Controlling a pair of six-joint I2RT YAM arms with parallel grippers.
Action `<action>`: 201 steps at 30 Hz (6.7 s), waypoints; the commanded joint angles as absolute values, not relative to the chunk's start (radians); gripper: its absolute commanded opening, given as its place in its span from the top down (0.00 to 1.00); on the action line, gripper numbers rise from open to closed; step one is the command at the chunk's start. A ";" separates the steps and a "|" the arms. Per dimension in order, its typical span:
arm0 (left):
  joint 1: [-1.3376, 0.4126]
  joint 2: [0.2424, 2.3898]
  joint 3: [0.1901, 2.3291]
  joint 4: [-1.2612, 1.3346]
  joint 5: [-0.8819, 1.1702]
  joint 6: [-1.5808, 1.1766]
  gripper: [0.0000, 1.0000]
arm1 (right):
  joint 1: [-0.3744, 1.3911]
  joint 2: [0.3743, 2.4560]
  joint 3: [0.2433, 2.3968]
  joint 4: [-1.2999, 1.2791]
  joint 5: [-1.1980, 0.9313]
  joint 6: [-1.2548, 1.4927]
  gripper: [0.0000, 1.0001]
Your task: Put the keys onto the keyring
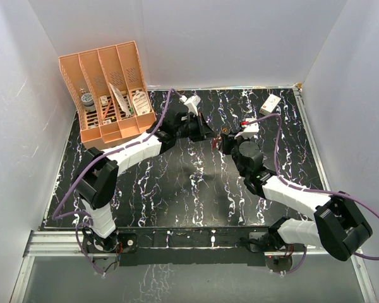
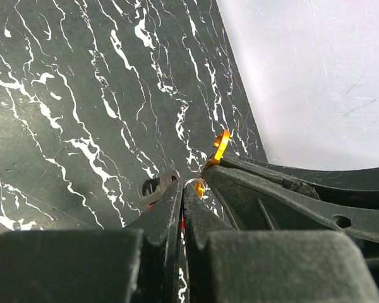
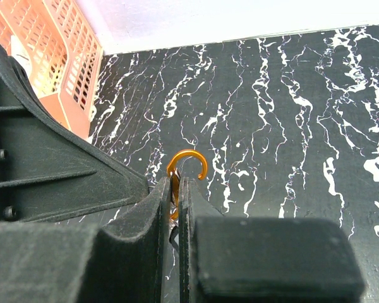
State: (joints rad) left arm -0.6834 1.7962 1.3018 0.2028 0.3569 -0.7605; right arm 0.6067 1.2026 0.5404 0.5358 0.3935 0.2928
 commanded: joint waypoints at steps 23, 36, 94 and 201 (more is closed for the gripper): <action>-0.624 1.590 1.169 0.176 0.143 -0.772 0.37 | 0.612 1.140 0.551 0.610 0.415 0.260 1.00; -0.615 1.561 1.149 0.193 0.156 -0.769 0.37 | 0.613 1.153 0.567 0.601 0.411 0.257 1.00; -0.565 1.600 1.152 0.409 0.363 -0.598 0.58 | 0.615 1.309 0.566 0.861 0.048 -0.001 1.00; -0.564 1.678 1.163 0.415 0.431 -0.592 1.00 | 0.615 1.225 0.633 0.736 0.049 0.036 0.37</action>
State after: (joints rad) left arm -0.5648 1.6966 1.1336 0.4248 0.4400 -0.6147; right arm 0.6117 1.3125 0.6029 0.7517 -0.0090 0.0158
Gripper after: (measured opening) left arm 0.034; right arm 0.585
